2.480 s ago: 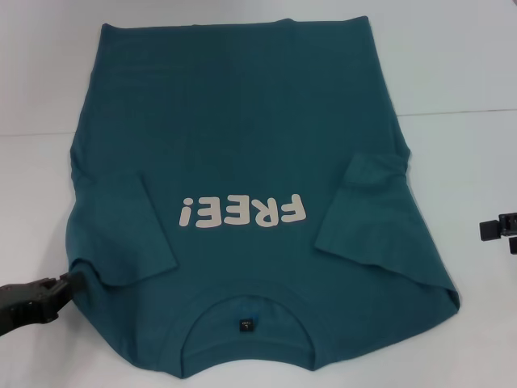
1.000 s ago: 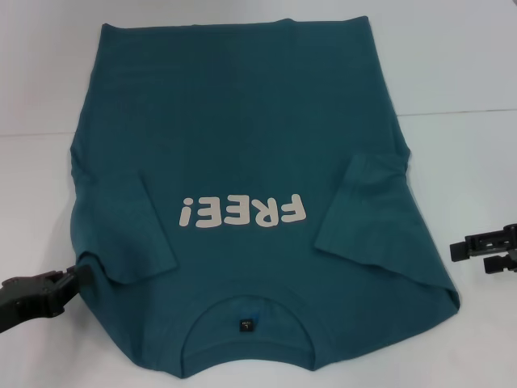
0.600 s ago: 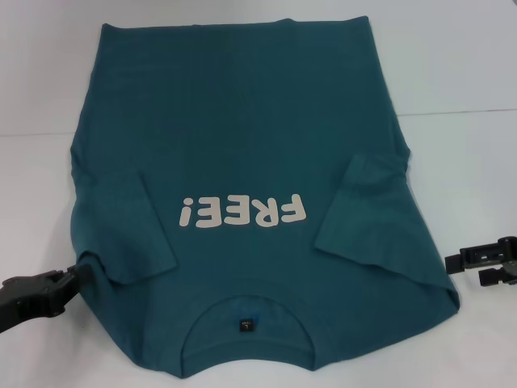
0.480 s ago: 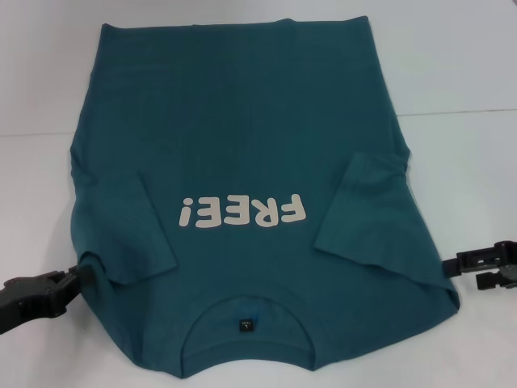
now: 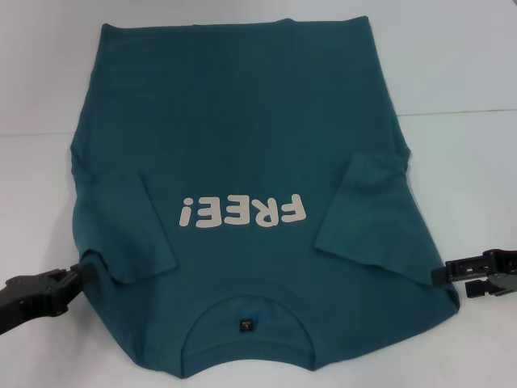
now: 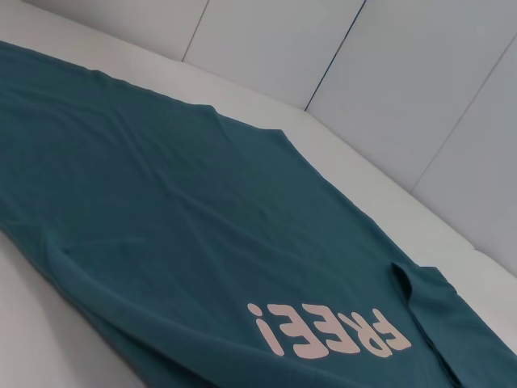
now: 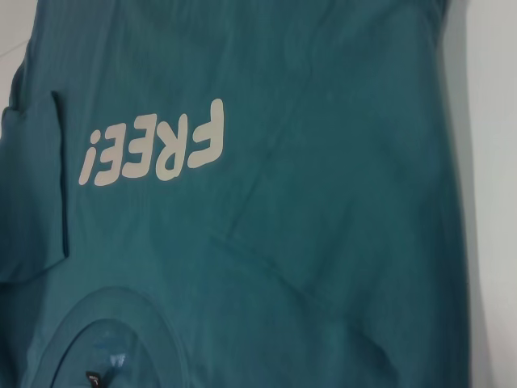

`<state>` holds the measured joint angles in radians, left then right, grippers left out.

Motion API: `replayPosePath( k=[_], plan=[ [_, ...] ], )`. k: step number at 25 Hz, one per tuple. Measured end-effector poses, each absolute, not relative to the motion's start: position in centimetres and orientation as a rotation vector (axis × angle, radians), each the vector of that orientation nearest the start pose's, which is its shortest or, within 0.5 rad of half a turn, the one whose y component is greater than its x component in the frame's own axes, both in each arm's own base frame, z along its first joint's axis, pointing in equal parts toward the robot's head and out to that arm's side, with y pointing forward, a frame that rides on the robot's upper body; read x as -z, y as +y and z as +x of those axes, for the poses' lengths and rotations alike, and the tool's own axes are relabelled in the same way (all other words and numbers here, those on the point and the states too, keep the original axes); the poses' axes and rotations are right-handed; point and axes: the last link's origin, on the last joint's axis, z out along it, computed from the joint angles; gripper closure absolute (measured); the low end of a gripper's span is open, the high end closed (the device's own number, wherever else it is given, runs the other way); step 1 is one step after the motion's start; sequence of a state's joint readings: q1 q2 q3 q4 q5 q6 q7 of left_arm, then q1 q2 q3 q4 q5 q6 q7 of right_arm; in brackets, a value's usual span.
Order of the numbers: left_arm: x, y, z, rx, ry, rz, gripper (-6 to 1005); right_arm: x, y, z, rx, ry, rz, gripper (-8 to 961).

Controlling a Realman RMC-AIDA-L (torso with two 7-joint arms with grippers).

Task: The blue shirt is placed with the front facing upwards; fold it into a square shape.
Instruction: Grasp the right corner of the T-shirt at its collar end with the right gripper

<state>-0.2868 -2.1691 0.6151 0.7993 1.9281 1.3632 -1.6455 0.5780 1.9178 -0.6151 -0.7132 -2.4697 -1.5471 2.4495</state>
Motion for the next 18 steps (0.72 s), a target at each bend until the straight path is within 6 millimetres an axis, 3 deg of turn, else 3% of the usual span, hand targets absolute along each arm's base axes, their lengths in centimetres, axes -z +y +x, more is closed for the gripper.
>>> replayPosePath(
  k=[18],
  plan=[
    [-0.9,29.1,-32.9,0.758,-1.17,-2.22,967,-5.0,33.8,32.7,-0.126,1.923,-2.151,111]
  ],
)
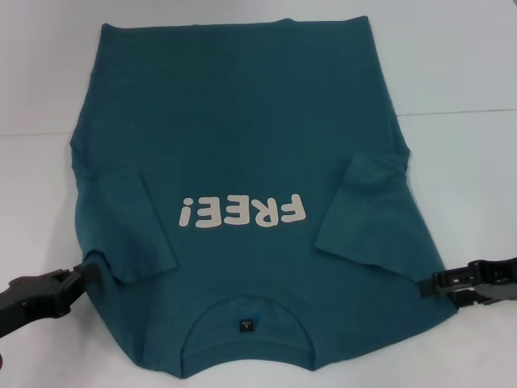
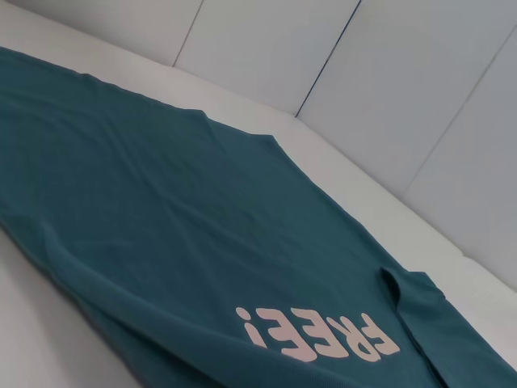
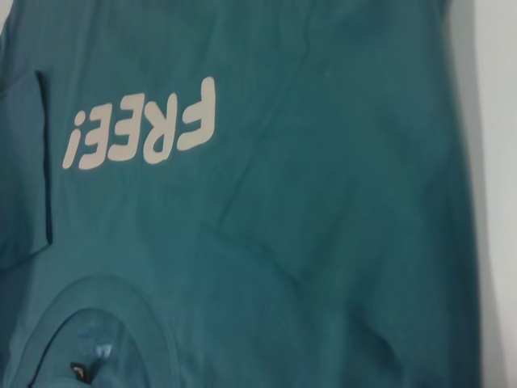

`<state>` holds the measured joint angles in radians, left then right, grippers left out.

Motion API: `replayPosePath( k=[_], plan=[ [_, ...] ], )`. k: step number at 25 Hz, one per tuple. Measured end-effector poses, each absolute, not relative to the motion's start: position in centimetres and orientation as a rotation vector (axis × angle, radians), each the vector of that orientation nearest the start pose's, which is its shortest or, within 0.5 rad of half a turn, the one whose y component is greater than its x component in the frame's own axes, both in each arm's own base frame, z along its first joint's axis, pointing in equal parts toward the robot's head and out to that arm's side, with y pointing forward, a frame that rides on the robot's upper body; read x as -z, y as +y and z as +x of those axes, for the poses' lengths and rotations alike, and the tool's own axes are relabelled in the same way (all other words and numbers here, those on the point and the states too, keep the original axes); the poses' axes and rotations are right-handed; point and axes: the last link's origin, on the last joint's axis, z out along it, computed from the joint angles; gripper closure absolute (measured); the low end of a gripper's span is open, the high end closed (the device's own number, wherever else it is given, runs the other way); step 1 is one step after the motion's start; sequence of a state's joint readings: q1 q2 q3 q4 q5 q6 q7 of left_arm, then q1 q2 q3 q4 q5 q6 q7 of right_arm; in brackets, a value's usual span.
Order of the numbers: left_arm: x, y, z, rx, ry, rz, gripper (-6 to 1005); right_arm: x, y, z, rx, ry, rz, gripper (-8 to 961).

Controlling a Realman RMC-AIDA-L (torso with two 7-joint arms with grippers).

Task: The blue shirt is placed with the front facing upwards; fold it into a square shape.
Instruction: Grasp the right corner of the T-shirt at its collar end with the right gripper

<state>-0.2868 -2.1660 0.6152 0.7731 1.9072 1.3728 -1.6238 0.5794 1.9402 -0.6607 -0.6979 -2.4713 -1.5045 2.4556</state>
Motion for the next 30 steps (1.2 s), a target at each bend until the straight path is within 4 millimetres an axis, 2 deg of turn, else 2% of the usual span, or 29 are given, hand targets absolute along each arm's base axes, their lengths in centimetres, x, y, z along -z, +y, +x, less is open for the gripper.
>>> replayPosePath(
  k=[9,13,18,24,30],
  plan=[
    [-0.9,29.1,-32.9,0.76,-1.169,-2.222,967,-4.9,33.9,32.8,-0.105,1.919,-2.145,113],
    [-0.9,29.0,-32.9,0.761,-1.169,-2.223,967,-5.7,34.2,33.0,-0.117,1.911,-2.121,114],
    [-0.9,29.0,-32.9,0.761,-1.169,-2.223,967,-7.0,34.3,33.4,-0.144,1.9,-2.095,340],
    [-0.9,29.1,-32.8,0.761,-1.168,-2.224,967,-7.0,34.4,33.7,-0.127,1.889,-2.083,447],
    [-0.8,29.2,-32.7,0.767,-1.17,-2.229,967,-6.5,34.3,33.8,-0.115,1.889,-2.081,222]
  ],
)
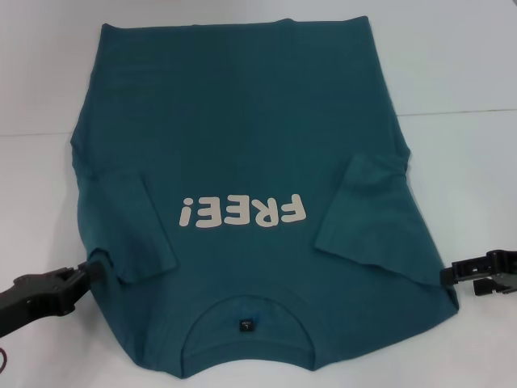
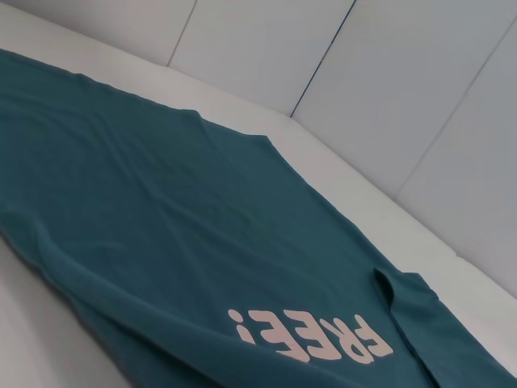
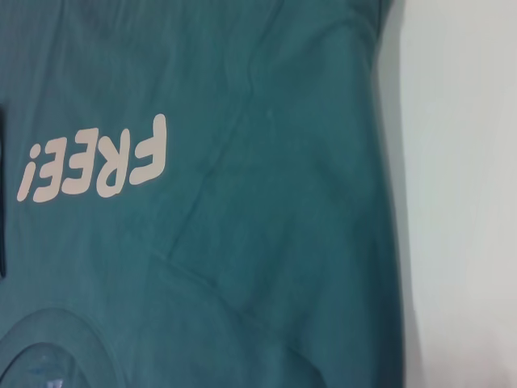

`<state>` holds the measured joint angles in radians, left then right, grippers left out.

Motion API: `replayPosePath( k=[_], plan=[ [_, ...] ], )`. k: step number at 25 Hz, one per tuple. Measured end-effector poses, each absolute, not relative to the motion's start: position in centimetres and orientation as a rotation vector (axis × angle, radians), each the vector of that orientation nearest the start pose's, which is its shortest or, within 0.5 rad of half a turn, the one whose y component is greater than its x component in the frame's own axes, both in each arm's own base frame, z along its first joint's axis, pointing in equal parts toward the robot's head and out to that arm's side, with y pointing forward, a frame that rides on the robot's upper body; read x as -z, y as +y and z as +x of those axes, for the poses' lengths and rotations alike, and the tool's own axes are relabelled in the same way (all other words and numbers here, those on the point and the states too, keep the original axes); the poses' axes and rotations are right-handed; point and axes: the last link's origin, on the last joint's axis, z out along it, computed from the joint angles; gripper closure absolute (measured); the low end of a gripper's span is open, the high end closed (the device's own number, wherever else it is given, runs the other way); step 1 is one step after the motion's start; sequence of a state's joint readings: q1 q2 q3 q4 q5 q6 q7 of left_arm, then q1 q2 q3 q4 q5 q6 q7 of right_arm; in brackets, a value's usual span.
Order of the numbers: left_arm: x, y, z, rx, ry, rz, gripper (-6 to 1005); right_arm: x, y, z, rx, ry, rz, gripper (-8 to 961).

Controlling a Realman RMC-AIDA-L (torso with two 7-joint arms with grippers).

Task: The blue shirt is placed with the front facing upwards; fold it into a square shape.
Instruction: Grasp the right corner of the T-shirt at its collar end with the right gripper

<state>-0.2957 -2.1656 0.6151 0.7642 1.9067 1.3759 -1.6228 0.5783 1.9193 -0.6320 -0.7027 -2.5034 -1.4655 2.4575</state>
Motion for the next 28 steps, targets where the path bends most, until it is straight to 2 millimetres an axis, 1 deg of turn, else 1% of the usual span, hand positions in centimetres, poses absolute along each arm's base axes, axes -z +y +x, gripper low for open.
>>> replayPosePath(
  k=[5,13,19,24,28],
  plan=[
    [-0.7,29.3,-32.6,0.768,-1.168,-2.232,967,-6.2,34.3,33.7,-0.117,1.894,-2.084,74],
    [-0.7,29.4,-32.6,0.768,-1.165,-2.234,967,-5.3,34.4,33.3,-0.128,1.899,-2.093,41],
    [-0.7,29.5,-32.5,0.768,-1.161,-2.236,966,-4.6,34.5,32.7,-0.156,1.913,-2.101,84],
    [-0.5,29.6,-32.5,0.77,-1.161,-2.239,966,-4.2,34.4,32.8,-0.147,1.917,-2.103,119],
    [-0.5,29.6,-32.4,0.77,-1.157,-2.242,966,-4.6,34.3,33.1,-0.152,1.917,-2.094,285]
  ],
)
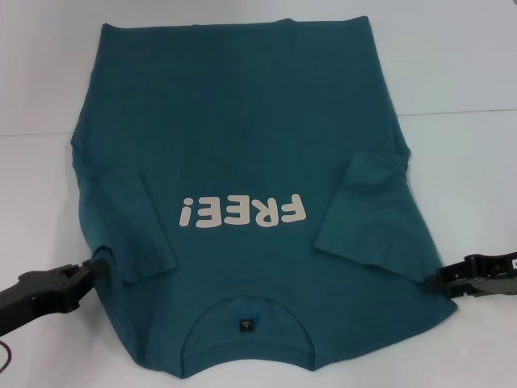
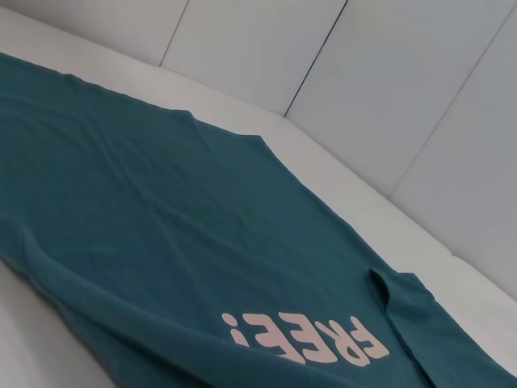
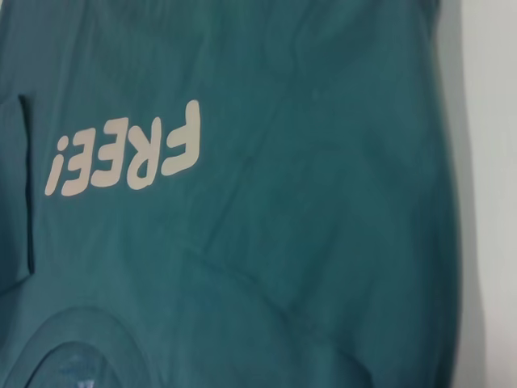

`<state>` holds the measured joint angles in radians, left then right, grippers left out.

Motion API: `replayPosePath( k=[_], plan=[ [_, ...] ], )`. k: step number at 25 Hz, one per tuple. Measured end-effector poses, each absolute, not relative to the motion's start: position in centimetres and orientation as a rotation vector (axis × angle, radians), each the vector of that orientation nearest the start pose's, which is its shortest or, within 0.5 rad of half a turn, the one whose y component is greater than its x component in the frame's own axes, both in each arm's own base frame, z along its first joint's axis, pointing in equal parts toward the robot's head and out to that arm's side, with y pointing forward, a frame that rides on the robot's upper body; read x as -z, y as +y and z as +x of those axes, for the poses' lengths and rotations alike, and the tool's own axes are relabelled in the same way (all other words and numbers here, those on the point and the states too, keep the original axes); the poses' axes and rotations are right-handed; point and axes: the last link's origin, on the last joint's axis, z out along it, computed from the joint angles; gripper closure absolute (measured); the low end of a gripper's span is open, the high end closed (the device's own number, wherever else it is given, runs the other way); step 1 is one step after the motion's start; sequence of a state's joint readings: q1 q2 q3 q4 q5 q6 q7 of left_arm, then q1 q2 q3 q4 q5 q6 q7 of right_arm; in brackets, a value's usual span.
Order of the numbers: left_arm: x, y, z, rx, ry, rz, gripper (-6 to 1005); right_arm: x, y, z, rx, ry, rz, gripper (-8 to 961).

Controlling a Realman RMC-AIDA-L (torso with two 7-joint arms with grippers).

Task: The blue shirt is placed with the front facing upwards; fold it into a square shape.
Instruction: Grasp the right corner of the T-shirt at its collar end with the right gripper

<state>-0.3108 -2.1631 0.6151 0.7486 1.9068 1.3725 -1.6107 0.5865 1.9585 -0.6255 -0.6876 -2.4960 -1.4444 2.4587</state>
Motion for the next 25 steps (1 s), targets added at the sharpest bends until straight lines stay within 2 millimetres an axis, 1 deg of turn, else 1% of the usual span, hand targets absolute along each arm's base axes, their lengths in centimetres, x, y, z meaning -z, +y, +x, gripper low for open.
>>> replayPosePath(
  k=[7,16,20,23,25],
  plan=[
    [-0.6,29.7,-32.4,0.77,-1.154,-2.244,966,-4.7,34.2,33.4,-0.141,1.907,-2.091,574],
    [-0.5,29.5,-32.4,0.772,-1.159,-2.24,966,-4.4,34.2,33.3,-0.1,1.873,-2.127,840],
    [-0.5,29.5,-32.5,0.774,-1.16,-2.239,967,-4.6,34.3,33.2,-0.082,1.864,-2.126,954],
    [-0.5,29.5,-32.5,0.774,-1.16,-2.239,967,-5.2,34.5,33.1,-0.113,1.863,-2.116,938],
    [-0.5,29.5,-32.4,0.774,-1.16,-2.24,967,-5.9,34.7,33.3,-0.143,1.869,-2.089,928]
  ],
)
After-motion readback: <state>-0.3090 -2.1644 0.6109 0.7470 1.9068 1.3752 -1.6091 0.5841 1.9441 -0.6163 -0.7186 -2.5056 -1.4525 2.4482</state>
